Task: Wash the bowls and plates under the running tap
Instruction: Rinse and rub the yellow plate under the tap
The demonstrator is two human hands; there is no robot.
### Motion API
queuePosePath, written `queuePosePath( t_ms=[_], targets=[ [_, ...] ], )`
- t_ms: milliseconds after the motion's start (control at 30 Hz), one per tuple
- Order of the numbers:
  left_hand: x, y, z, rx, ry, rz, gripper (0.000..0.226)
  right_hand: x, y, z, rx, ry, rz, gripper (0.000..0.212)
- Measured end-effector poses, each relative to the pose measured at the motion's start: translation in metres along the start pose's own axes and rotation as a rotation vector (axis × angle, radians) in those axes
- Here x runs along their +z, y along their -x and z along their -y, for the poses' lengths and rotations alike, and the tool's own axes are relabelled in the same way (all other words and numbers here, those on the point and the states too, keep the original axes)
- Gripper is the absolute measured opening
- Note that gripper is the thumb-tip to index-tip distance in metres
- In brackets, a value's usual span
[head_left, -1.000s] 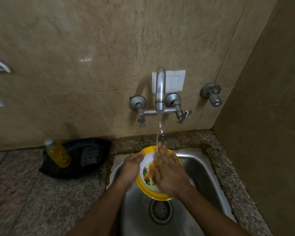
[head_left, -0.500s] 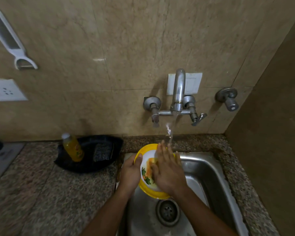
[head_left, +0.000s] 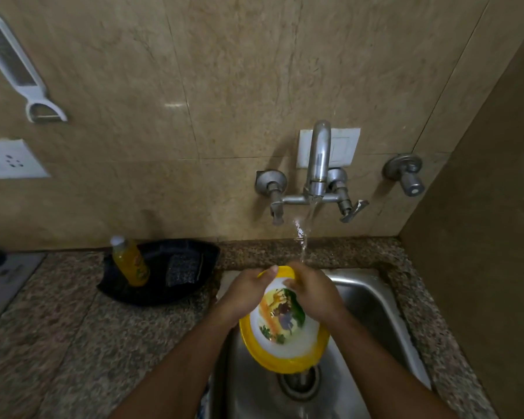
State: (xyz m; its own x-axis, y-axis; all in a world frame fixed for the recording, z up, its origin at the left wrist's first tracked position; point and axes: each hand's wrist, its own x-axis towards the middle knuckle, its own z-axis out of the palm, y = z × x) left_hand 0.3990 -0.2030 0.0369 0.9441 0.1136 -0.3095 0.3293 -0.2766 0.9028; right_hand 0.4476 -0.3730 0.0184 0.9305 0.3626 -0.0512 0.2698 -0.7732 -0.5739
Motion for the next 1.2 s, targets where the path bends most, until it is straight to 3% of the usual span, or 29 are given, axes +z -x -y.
queuePosePath(
  t_ms=[100, 167, 300, 433, 533, 767, 867, 1200],
  targets=[
    [0.007, -0.009, 0.002, 0.095, -0.002, -0.150, 0.054, 0.016, 0.009, 0.018, -0.192, 0.327, -0.201, 0.056],
    [0.009, -0.010, 0.007, 0.086, 0.036, -0.196, 0.049, 0.028, 0.015, 0.017, -0.316, 0.354, -0.220, 0.067],
    [0.016, -0.004, 0.009, 0.058, 0.014, -0.300, 0.040, 0.029, 0.013, 0.000, -0.129, 0.250, -0.188, 0.074],
    [0.021, -0.002, -0.003, 0.041, 0.073, -0.404, 0.028, 0.038, 0.019, 0.012, -0.320, 0.268, -0.130, 0.073],
    [0.025, -0.008, -0.009, 0.082, -0.009, -0.437, 0.036, 0.034, 0.017, 0.010, -0.190, 0.254, -0.241, 0.074],
    [0.019, 0.000, 0.002, 0.107, 0.022, -0.525, 0.039, 0.036, 0.017, -0.006, -0.125, 0.278, -0.215, 0.075],
    [0.019, 0.000, 0.002, 0.075, 0.061, -0.617, 0.040, 0.044, 0.022, -0.007, -0.189, 0.293, -0.206, 0.073],
    [0.007, 0.012, 0.009, 0.009, 0.029, -0.638, 0.041, 0.052, 0.053, -0.022, -0.200, 0.307, -0.203, 0.067]
  ],
)
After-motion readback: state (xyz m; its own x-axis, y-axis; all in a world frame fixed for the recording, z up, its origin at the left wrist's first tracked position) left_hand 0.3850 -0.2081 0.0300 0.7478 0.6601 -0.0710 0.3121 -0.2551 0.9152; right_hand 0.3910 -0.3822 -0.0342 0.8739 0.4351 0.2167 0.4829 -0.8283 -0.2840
